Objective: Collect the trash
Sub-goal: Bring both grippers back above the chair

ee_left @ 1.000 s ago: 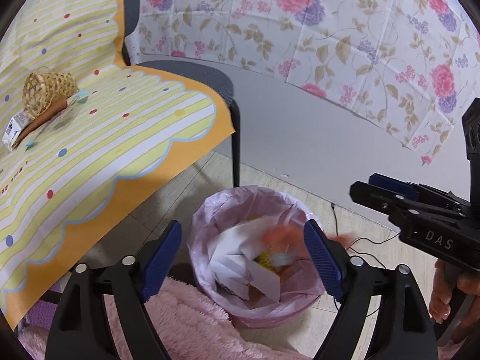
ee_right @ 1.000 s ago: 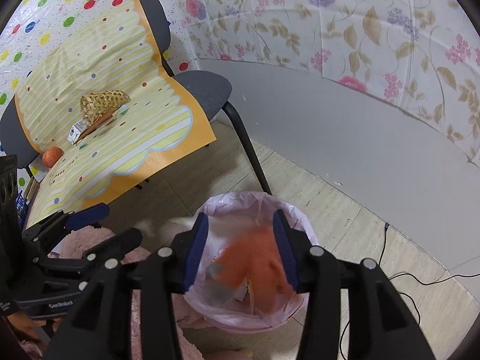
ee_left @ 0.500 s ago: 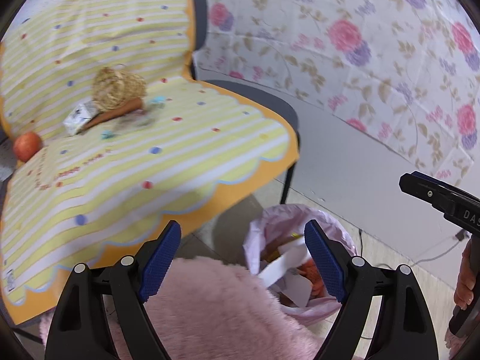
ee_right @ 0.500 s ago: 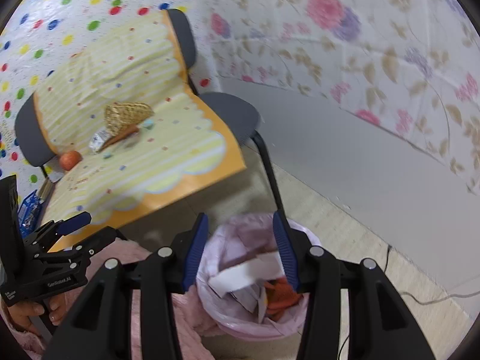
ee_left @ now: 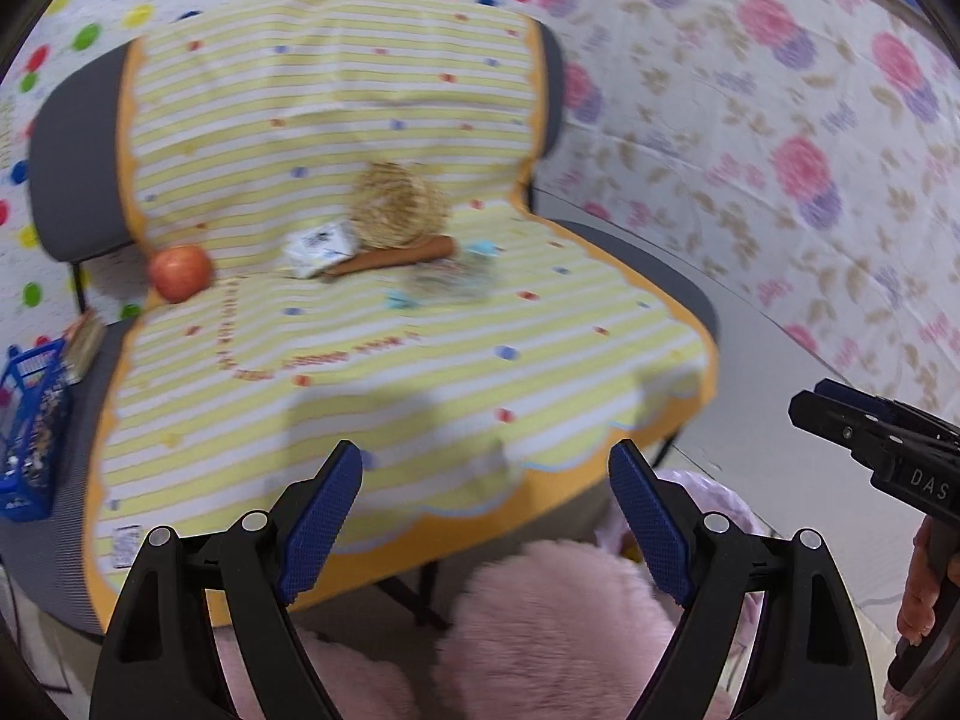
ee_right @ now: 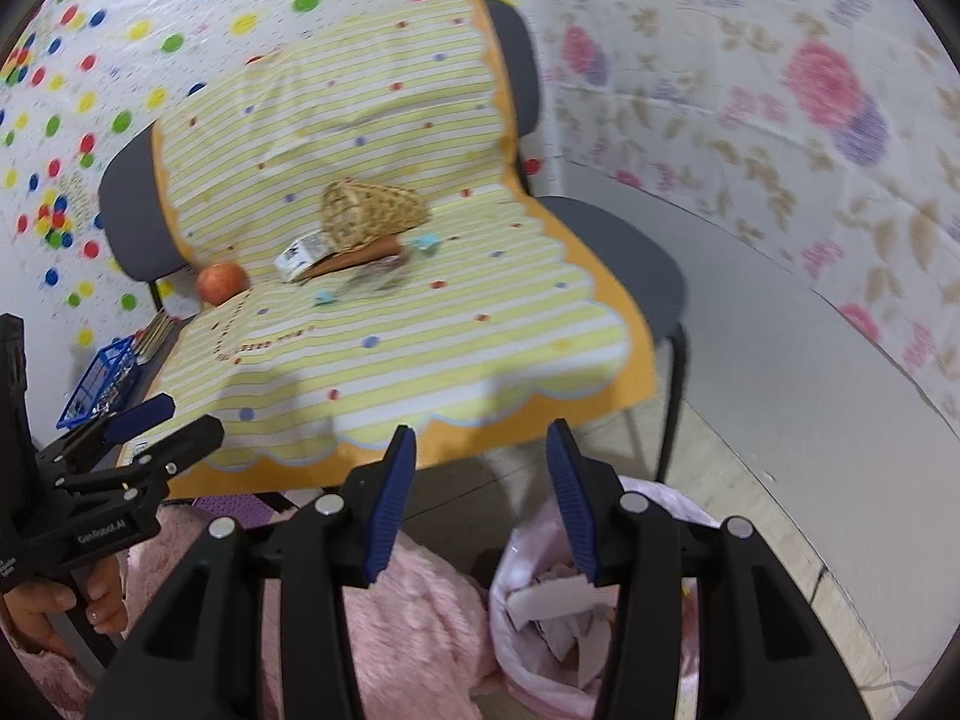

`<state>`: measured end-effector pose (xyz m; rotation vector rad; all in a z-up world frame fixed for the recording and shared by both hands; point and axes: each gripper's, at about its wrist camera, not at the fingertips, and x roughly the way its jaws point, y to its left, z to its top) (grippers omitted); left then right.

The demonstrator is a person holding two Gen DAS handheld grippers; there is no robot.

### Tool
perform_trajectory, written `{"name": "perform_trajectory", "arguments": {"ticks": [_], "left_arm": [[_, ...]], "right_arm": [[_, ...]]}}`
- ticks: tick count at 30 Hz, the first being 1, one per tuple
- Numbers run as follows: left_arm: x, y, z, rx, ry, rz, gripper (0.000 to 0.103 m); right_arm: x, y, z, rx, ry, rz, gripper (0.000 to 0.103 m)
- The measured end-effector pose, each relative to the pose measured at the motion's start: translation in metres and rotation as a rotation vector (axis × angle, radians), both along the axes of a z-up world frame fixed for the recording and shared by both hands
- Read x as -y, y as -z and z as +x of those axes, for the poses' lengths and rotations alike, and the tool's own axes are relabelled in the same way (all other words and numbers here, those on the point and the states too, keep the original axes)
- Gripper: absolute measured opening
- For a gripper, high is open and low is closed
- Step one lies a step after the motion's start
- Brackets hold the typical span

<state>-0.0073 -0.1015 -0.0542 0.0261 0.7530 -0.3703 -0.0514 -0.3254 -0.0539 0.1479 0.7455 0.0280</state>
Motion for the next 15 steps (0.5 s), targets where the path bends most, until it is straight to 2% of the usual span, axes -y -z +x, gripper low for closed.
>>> {"name": "perform_trajectory", "arguments": {"ticks": [7,15], "left_arm": [[-0.039,-0.006,0.024,0.035,-0.126,0.037,0.084],[-0.068,-0.010,0.056,0.044,-0.209,0.045,0.084]], "right_arm": [[-0.026,-0.002,0.039,-0.003,-0.068,-0.010,0.047],[-0.043,0.001,0.080,-0.016,-0.107,-0.003,0.047]]}}
